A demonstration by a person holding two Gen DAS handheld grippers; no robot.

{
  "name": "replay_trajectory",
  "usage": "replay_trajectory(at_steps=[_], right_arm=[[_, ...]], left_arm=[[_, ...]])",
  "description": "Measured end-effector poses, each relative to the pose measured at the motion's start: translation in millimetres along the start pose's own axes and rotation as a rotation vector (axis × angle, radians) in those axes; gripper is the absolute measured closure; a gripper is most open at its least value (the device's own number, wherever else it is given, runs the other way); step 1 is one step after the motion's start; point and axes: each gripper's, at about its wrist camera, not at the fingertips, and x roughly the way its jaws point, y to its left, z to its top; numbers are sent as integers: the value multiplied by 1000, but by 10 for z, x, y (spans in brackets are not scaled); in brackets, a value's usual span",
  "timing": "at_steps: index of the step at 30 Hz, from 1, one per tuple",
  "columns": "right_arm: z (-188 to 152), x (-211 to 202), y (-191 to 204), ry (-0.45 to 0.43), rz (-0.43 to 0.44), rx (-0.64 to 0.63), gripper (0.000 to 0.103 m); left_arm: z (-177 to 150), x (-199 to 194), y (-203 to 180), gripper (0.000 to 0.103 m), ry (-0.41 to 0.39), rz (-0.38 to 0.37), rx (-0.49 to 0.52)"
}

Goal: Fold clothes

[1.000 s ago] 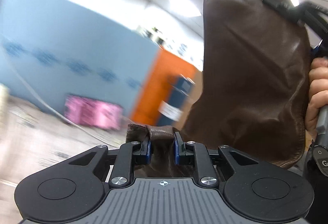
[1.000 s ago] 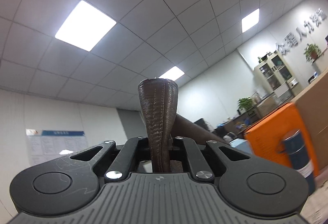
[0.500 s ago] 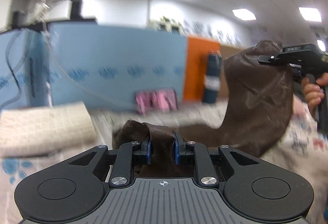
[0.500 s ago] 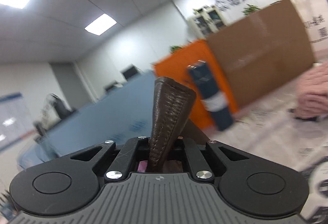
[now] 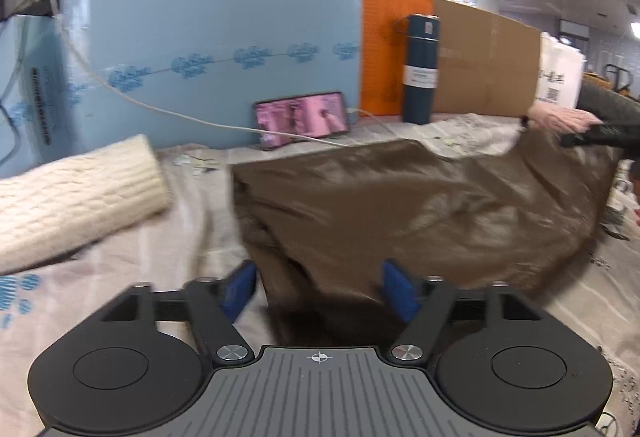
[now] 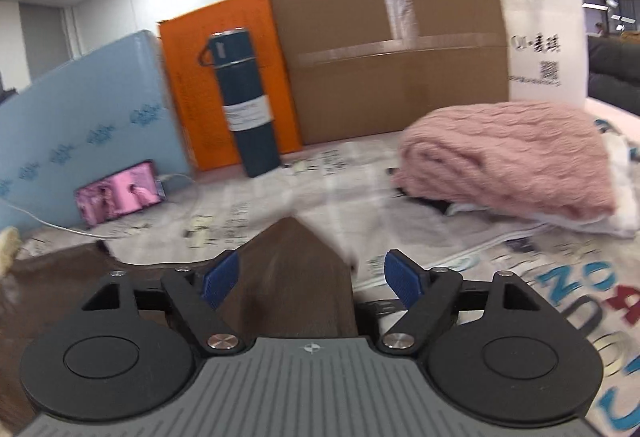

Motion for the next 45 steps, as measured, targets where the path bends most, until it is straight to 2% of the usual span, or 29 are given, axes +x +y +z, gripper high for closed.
replay_trajectory(at_steps=[4,7,9,10,15,19,21,28,31,34,37,38,39,40,41,43,45], right_arm=[[8,-65,-185,13,-91,-58,16],[56,-19,-189,30,-12,-92,11],[88,12,-192,41,41,-114,10],[104,27,-194,46,67,-125,10],[168,187,-60,85,165,-152,9],[212,320,80,129,227,-186,9],[228,397,145,156,246,-203,9],[132,602,270,234,289,-262,9],[94,627,264,237,333,-257,9],[88,649,283,230,383,-247,9],[77,679,310,230,427,-239,9],[68,698,319,232,434,-238,9],[57,719,327,235,434,-235,9],[44,733,331,236,432,-234,9],[31,743,334,235,429,-235,9],[15,754,333,231,426,-237,9],[22,744,311,220,421,-243,9]], left_arm=[[193,-141,140,26,-25,222,136],[362,-178,229,18,-44,487,317],[493,-176,329,14,-46,565,340],[560,-183,392,14,-50,540,305],[631,26,633,13,-56,170,-31],[557,430,546,13,-17,-34,-108],[546,619,491,13,5,-82,-116],[483,1102,420,13,86,-343,-167],[511,1186,400,14,79,-419,-179],[575,1240,433,14,43,-468,-204],[611,1342,475,15,31,-448,-248],[610,1373,470,21,28,-433,-251],[607,1401,462,49,24,-417,-250],[602,1409,438,67,18,-400,-225],[596,1411,411,93,11,-383,-193],[580,1386,356,97,-14,-366,-146],[568,1256,329,101,-72,-369,-121]])
